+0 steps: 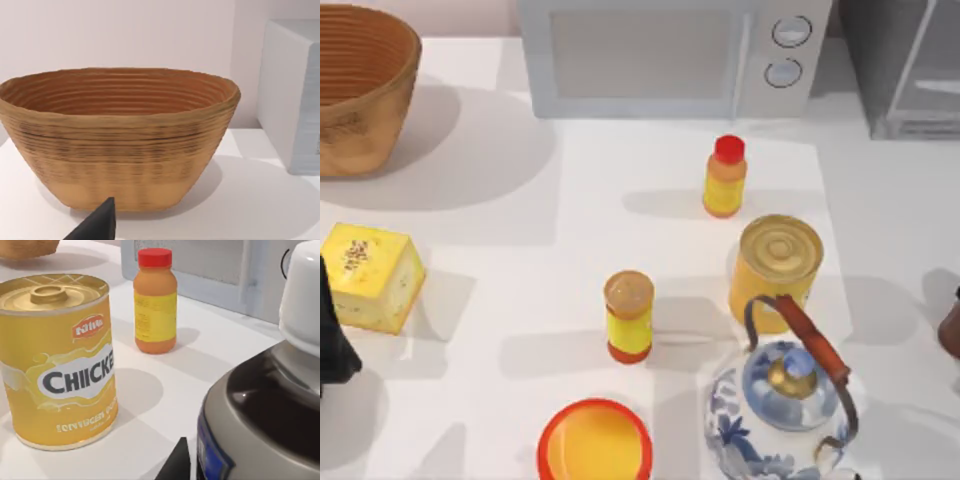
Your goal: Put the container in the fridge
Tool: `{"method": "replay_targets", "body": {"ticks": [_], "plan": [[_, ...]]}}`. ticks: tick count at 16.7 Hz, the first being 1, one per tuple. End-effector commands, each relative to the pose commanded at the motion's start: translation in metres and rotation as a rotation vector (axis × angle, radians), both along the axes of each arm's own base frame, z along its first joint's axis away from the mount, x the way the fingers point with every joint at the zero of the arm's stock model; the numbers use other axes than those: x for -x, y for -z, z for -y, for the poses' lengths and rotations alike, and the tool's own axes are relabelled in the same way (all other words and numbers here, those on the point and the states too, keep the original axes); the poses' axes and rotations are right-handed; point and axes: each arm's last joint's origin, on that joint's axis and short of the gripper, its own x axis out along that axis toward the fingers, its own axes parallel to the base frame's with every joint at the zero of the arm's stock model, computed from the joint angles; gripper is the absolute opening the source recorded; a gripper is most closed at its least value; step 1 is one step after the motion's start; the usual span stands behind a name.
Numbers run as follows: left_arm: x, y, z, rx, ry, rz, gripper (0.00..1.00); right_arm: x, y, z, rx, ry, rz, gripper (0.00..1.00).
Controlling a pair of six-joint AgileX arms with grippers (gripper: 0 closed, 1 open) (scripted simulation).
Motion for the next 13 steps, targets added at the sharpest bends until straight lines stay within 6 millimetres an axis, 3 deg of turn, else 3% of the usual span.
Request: {"method": "replay_targets", "body": {"ticks": [6,13], "plan": [[0.0,0.0,0.0,0.0,0.0,0.0,1.0,-0.005,-0.003,0.005,0.016,-0.001,0.023,0.01],[0.0,0.0,0.0,0.0,0.0,0.0,1.0,-0.043,-0.035,0.05,0.146,-0.015,0.149,0.01]]}}
